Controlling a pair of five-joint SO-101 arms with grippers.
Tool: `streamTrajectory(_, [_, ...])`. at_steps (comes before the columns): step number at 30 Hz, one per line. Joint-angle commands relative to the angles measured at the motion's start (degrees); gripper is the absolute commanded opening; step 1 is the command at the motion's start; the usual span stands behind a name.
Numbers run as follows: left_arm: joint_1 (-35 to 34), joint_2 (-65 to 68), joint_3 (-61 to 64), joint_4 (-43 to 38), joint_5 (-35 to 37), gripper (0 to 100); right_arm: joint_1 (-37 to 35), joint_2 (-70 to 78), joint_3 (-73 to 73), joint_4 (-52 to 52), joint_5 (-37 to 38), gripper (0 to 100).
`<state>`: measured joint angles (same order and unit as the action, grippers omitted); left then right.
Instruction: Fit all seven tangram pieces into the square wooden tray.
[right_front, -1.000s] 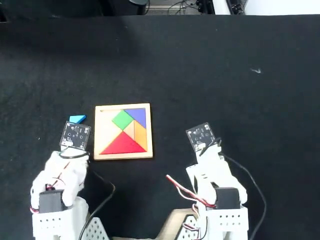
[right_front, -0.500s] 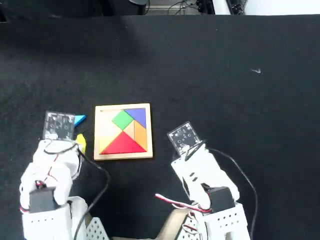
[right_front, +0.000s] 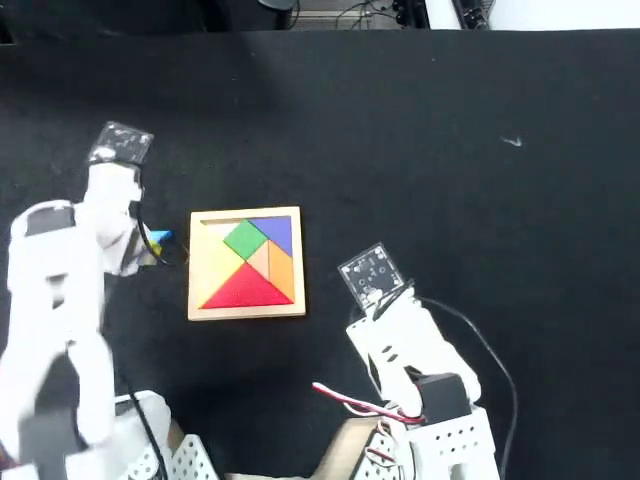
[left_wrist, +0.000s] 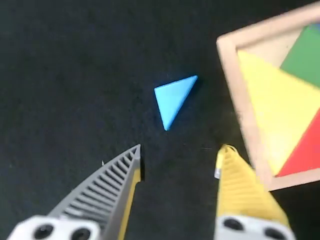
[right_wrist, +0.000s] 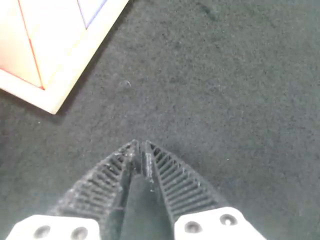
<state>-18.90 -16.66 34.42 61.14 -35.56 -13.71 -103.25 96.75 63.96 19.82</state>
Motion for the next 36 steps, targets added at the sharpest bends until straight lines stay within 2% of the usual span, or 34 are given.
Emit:
streamTrajectory(1, [-0.4,8.7,-8.4,-0.9,-7.5,26,0.8,-5.3,-0.2,0.2,0.4,2.1])
streamTrajectory(7, [0.5,17.5,-12.1,-7.2,-15.0,26,0.8,-5.3,-0.2,0.4,0.4,2.1])
streamTrajectory(17, [2.3,30.9,-22.4,-7.2,-15.5,26,0.8,-5.3,-0.2,0.6,0.4,2.1])
streamTrajectory(21, [2.5,36.7,-27.7,-3.3,-18.8,26,0.8,-5.3,-0.2,0.6,0.4,2.1])
streamTrajectory(27, [1.6,44.1,-37.7,2.6,-18.6,26,0.8,-5.3,-0.2,0.6,0.4,2.1])
streamTrajectory(36, [-0.5,48.4,-39.8,3.5,-20.0,26,0.8,-5.3,-0.2,0.6,0.4,2.1])
